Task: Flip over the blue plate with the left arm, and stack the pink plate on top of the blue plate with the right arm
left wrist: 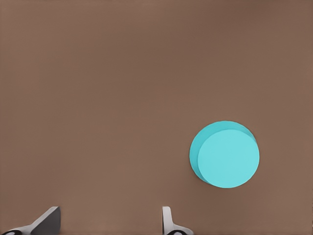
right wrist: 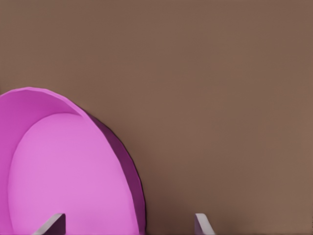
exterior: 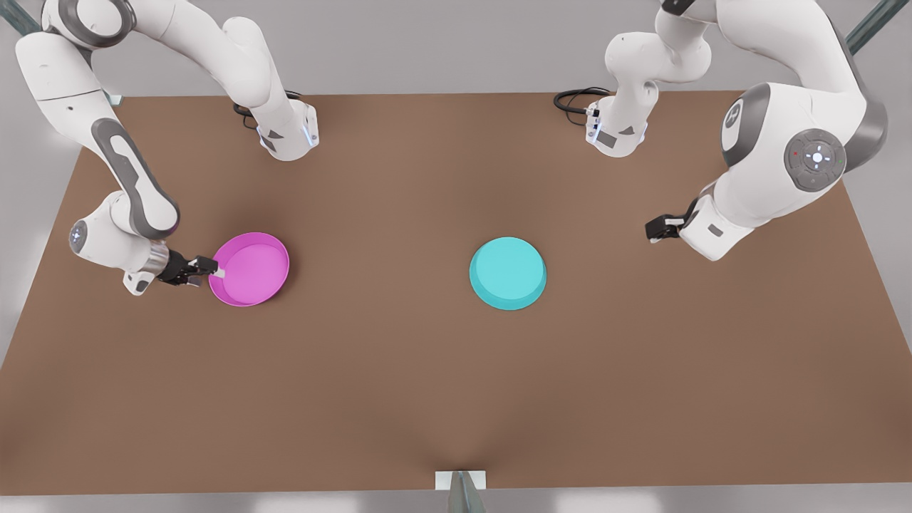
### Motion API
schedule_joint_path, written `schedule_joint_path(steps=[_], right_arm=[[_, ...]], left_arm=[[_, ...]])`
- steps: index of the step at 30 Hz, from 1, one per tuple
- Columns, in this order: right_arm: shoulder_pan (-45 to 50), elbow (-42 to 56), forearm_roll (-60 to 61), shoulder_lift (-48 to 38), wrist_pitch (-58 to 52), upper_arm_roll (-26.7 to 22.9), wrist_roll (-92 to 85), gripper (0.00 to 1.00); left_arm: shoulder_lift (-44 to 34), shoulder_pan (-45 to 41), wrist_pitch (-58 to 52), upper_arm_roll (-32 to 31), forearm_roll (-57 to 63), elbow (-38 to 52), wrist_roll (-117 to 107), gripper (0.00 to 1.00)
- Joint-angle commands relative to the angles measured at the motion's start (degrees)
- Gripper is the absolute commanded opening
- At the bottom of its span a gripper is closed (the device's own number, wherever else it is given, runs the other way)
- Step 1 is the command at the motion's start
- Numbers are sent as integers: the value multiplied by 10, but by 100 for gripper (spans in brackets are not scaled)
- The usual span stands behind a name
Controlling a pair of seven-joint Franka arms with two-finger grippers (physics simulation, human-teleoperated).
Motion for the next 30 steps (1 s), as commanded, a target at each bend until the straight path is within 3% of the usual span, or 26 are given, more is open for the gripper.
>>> schedule_joint_path(steps=[1, 3, 4, 11, 19, 28, 30], right_arm=[[0, 0, 0, 0, 0, 0, -1, 88], [0, -2, 0, 0, -1, 0, 0, 86], [0, -5, 1, 0, 0, -1, 1, 80], [1, -16, 0, 10, 13, -4, 16, 79], [4, -17, 0, 9, 13, -4, 16, 36], [4, -16, -22, 9, 12, -4, 17, 32], [5, -16, -28, 9, 12, -4, 16, 21]], left_arm=[[0, 0, 1, 0, 0, 0, 0, 100], [1, -1, -1, 0, 0, 0, -1, 100], [0, -1, 0, 0, 0, 0, -1, 100], [1, -2, 4, 0, 0, 0, -1, 100], [8, -2, 4, 0, 0, 1, -1, 100], [8, -2, 4, 0, 0, 1, -1, 100], [8, -2, 3, 0, 0, 1, -1, 100]])
